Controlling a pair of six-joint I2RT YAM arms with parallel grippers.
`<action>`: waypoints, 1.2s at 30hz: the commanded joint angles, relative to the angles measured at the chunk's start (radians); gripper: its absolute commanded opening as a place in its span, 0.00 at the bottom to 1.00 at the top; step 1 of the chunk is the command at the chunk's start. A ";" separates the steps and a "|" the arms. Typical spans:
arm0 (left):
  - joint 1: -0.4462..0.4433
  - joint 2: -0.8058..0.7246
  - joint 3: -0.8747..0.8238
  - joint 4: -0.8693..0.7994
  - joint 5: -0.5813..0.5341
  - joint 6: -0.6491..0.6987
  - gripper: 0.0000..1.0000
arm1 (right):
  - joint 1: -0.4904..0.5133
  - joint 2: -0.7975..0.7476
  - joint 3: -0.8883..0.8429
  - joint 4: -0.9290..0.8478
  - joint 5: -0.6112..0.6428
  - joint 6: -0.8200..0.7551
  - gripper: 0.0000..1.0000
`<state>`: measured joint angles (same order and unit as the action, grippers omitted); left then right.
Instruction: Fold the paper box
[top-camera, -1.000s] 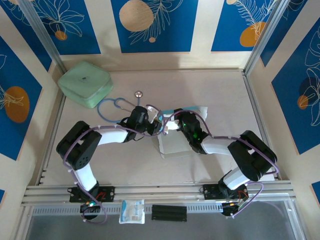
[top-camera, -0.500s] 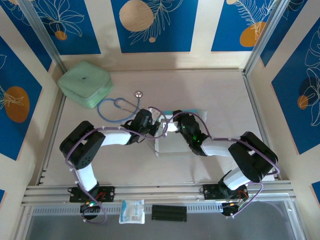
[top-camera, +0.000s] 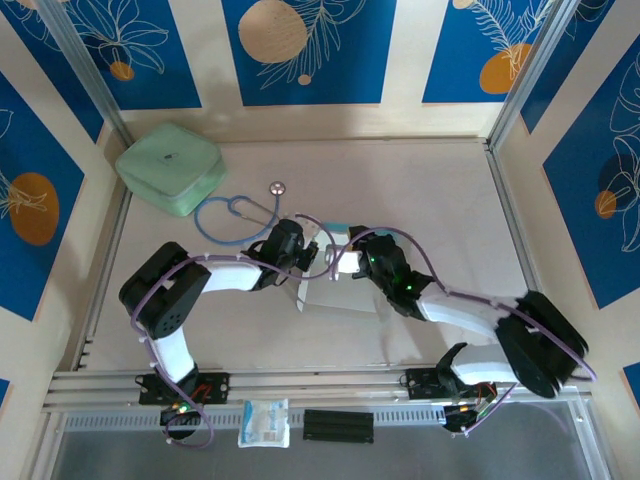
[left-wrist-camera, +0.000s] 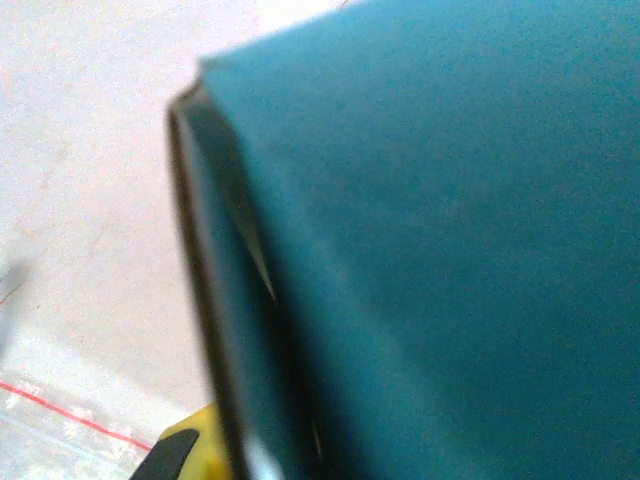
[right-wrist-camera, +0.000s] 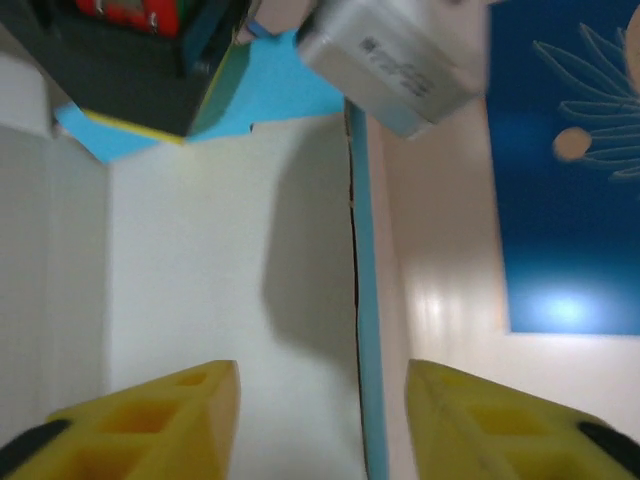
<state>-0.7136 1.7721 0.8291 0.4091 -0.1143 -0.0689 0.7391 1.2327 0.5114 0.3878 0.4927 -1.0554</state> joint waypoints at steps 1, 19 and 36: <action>0.006 -0.008 -0.026 -0.014 -0.027 0.025 0.00 | 0.005 -0.157 0.072 -0.266 -0.089 0.374 0.55; 0.006 -0.007 -0.024 -0.012 -0.011 0.033 0.00 | -0.199 -0.293 0.248 -0.655 -0.504 2.481 0.60; 0.005 0.011 -0.032 0.050 0.051 0.024 0.00 | -0.175 0.077 0.118 -0.015 -0.196 2.703 0.48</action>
<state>-0.7128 1.7721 0.8085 0.4561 -0.0959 -0.0505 0.5777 1.2812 0.6506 0.1982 0.2272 1.6241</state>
